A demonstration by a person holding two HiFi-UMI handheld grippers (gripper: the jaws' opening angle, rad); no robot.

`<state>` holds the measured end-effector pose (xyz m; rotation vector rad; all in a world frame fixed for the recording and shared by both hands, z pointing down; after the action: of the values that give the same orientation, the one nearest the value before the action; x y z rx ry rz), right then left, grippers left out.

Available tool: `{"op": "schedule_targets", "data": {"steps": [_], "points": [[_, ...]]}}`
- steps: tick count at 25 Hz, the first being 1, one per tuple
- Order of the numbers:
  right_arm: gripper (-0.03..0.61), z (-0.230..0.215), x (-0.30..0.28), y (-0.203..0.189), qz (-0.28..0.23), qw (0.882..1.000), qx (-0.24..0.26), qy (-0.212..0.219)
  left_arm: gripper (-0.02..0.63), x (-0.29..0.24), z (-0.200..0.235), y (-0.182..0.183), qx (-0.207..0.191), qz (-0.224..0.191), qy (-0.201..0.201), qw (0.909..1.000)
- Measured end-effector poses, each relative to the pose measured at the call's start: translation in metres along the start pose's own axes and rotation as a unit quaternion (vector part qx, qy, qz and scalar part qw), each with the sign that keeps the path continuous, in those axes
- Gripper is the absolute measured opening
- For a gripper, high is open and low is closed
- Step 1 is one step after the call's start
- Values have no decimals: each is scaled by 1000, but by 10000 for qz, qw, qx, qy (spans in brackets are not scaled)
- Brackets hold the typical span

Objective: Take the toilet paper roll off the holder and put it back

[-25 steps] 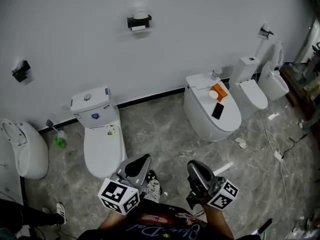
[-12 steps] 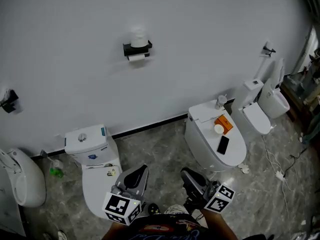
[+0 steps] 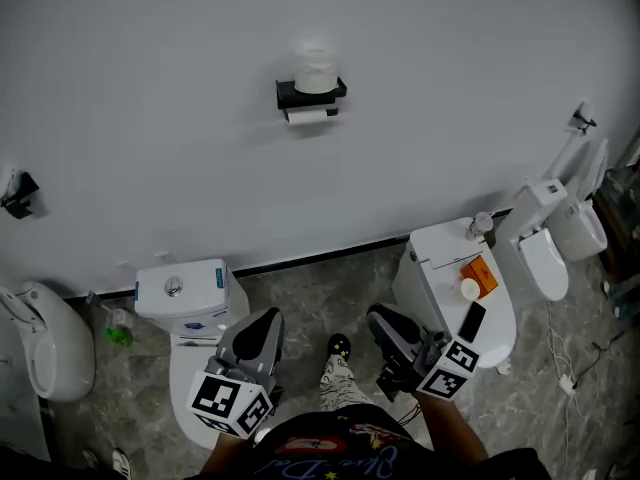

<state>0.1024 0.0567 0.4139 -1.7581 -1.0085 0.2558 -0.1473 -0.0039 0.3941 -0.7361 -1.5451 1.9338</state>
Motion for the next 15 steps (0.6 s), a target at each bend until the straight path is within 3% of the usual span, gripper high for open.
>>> {"op": "schedule_targets", "data": {"steps": [4,9,12,15], "points": [[18,-71,-62,57,427,9927,822,771,-2,-65,20,11,-88,-7,125,9999],[18,-156,-144,150,846,9669,1935,1433,-2,-159,41,36,21,-139,264,9996],[18,-192,-188,199,836,9533,2431,1585,-2,-203,52,42,-60,-50,419,9991],[20,-228,-228,231,1142,9299,3160,1495,-2,-231,65,46,-13,36,429,9991]]}}
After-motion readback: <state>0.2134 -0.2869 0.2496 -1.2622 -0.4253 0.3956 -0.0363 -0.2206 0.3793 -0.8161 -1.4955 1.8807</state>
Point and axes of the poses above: the fingertips, and each gripper's own axes: x backward along the fingers, z to its left, y out of its top, the point moved 8 cm from there along x, backward along the fingers, and after that the axes turned 6 degrees about y, right-handed, at the moved point
